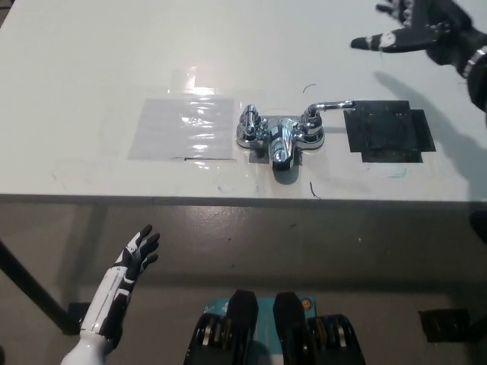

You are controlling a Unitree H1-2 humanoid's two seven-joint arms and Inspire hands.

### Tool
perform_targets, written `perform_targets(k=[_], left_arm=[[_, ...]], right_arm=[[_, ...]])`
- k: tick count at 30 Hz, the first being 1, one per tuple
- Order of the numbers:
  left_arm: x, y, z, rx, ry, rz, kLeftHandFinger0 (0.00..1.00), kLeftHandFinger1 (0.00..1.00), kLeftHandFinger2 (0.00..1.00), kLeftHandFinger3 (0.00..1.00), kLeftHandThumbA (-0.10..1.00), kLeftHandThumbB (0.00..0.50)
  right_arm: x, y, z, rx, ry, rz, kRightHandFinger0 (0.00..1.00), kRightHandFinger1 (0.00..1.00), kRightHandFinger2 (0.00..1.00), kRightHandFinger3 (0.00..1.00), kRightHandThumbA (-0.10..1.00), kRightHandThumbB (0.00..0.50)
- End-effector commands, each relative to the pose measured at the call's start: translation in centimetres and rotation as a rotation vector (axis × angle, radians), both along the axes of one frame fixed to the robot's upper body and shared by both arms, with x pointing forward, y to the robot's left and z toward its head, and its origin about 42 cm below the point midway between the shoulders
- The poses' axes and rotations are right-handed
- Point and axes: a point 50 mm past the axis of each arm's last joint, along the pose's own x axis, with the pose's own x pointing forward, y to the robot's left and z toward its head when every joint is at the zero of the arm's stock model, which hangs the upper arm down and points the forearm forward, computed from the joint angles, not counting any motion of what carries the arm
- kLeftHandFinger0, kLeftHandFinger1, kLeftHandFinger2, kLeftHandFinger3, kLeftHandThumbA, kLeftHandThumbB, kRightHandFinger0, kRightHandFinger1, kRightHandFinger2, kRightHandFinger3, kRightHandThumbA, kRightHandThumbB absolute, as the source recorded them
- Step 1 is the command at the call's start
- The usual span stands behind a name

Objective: The faucet is at the center of the desk and the robot turn off the faucet by turning the right faucet handle using the right hand

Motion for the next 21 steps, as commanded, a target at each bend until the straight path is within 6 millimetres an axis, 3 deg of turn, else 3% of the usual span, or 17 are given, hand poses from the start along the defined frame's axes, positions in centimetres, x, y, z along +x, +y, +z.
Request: perform_targets(k=[1,12,20,21], left_arm=[[0.1,-0.4,1.4,0.004,-0.075,-0.040,1.00,1.00,1.00,1.00,0.97,0.310],[0.2,-0.5,1.3,0.014,-0.081,-0.048,1.00,1.00,1.00,1.00,0.99,0.324],[0.2,-0.6,1.4,0.018,-0.080,-0.048,1.00,1.00,1.00,1.00,0.98,0.339],[0.2,-0.6,1.3,0.010,-0.073,-0.049,1.00,1.00,1.00,1.00,0.97,0.345]], right_arm=[[1.4,2.0,3.6,-0.056,-0.030,0.070,1.00,1.00,1.00,1.00,1.00,0.377],[2.3,4.2,0.1,-0.069,0.084,0.044,1.00,1.00,1.00,1.00,1.00,0.422],[2.3,4.4,-1.4,-0.083,0.123,0.014,1.00,1.00,1.00,1.00,1.00,0.434],[2.3,4.4,-1.7,-0.077,0.130,0.011,1.00,1.00,1.00,1.00,1.00,0.417]])
